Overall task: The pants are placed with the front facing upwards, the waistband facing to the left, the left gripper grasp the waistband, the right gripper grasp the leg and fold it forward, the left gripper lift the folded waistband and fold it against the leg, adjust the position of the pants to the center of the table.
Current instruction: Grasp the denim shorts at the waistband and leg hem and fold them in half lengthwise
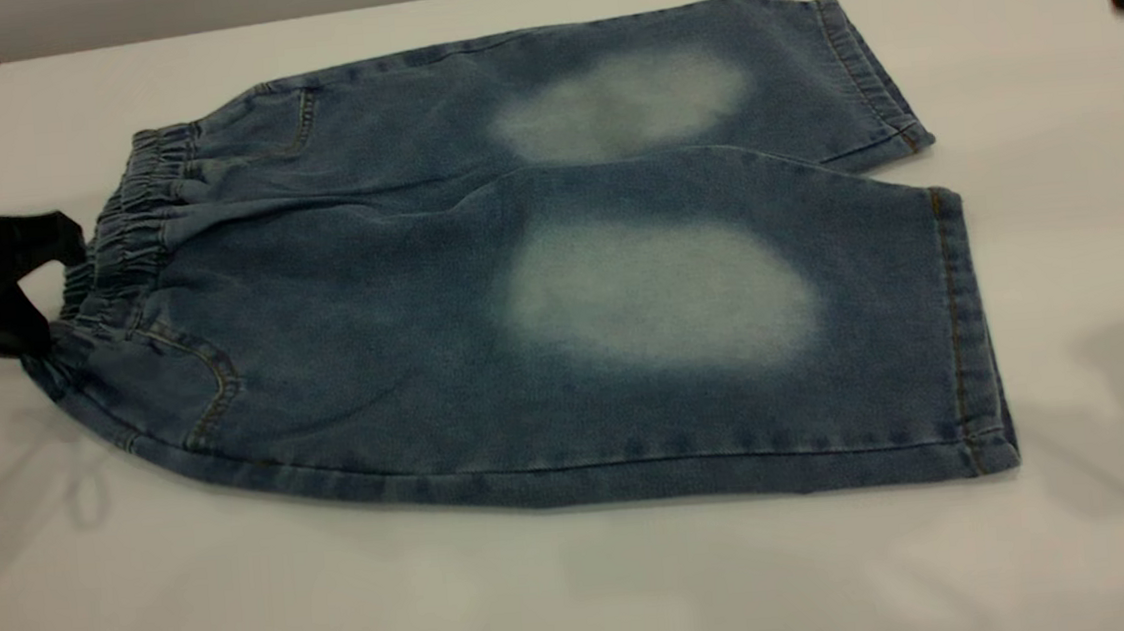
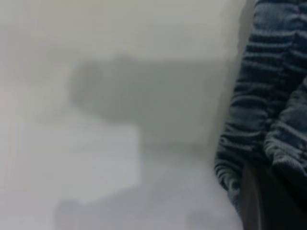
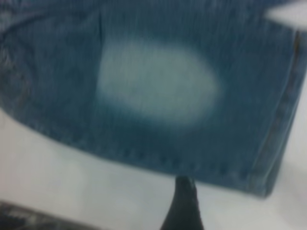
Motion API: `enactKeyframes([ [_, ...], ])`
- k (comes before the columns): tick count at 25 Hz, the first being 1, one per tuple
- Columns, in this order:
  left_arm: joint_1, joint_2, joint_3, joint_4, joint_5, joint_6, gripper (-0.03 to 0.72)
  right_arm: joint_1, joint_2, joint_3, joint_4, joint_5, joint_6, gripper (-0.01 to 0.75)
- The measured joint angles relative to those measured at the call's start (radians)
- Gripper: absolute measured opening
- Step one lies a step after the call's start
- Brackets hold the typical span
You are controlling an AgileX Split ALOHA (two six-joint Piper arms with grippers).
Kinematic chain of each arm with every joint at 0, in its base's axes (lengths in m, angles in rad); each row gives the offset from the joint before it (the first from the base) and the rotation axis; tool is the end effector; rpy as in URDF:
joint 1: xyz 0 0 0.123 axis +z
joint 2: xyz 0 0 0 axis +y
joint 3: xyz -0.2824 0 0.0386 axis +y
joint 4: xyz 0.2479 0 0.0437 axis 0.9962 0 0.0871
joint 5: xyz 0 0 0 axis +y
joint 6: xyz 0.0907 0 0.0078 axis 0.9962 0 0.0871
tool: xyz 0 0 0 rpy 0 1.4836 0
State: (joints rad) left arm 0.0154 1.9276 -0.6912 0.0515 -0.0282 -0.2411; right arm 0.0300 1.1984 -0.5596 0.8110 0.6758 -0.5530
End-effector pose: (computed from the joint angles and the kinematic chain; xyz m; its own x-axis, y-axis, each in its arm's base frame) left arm 0.2969 0.0044 0.0723 -0.8815 -0.2021 -0.4267 -0.1842 0.9794 -0.0832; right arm 0.1968 0.0473 0.2167 -0.8957 0.0927 -0.4348 -0.1309 0.8797 0.4572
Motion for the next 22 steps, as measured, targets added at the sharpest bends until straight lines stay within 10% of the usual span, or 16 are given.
enactKeyframes([
  [22, -0.042, -0.037, 0.0, 0.005, 0.009, 0.004, 0.037, 0.0, 0.393, 0.094, 0.323, -0.049, -0.356, 0.51],
])
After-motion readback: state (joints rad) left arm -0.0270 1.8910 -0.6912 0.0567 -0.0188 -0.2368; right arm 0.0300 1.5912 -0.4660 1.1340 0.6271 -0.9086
